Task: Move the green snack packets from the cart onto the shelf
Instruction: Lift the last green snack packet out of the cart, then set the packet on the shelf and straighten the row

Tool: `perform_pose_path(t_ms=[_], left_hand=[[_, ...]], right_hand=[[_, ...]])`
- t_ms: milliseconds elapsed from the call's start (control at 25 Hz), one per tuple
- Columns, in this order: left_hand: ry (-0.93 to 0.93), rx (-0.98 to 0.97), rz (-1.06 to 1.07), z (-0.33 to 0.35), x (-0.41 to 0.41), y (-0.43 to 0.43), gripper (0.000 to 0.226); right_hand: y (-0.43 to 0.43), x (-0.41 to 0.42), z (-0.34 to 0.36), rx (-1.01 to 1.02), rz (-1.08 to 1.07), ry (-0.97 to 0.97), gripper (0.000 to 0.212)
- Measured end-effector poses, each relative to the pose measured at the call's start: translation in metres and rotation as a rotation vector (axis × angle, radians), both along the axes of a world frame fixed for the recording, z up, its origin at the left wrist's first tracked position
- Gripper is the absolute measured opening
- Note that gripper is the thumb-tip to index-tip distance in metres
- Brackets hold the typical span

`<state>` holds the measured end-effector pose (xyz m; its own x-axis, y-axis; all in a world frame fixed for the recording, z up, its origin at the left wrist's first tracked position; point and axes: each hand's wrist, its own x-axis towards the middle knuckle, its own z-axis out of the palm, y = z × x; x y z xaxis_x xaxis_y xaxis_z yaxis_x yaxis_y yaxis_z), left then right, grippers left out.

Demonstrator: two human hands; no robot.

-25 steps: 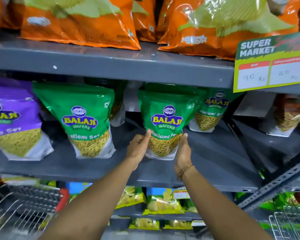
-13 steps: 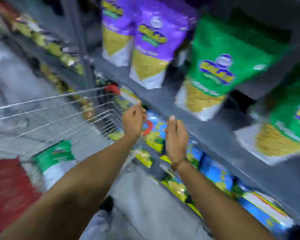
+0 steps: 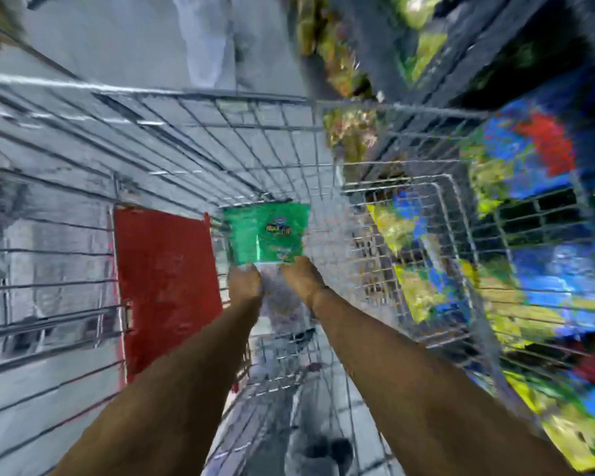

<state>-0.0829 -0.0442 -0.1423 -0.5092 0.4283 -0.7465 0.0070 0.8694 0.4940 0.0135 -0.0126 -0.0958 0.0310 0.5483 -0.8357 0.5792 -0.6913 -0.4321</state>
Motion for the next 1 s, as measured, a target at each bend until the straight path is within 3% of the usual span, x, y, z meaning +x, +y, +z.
perform_pose_path(t_ms=[80, 240, 320, 400, 520, 720, 880, 1000], left_hand=[[-0.041, -0.018, 0.014, -0.016, 0.003, 0.002, 0.039], [0.072, -0.147, 0.028, -0.013, 0.006, -0.002, 0.057], [-0.091, -0.158, 0.087, 0.005, 0.009, 0.001, 0.075], [-0.34, -0.128, 0.127, 0.03, 0.018, 0.002, 0.064], [-0.325, -0.031, -0.029, 0.079, 0.052, 0.002, 0.054], [-0.27, 0.419, -0.353, 0.189, 0.119, 0.002, 0.045], [-0.349, 0.87, -0.426, 0.275, 0.174, -0.04, 0.043], [-0.463, 1.021, -0.666, 0.323, 0.227, -0.106, 0.028]], right_hand=[[-0.009, -0.008, -0.029, -0.079, -0.118, -0.017, 0.049], [-0.018, -0.003, -0.038, -0.048, -0.131, -0.057, 0.046], [-0.019, 0.008, -0.023, -0.022, -0.148, -0.112, 0.038], [-0.02, 0.03, 0.004, 0.012, -0.214, -0.158, 0.034], [-0.031, 0.064, 0.056, 0.109, -0.376, -0.196, 0.034], [-0.063, 0.12, 0.161, 0.522, -0.597, -0.102, 0.035], [-0.133, 0.181, 0.245, 0.87, -0.701, 0.006, 0.031], [-0.22, 0.239, 0.289, 1.086, -0.819, 0.121, 0.022]])
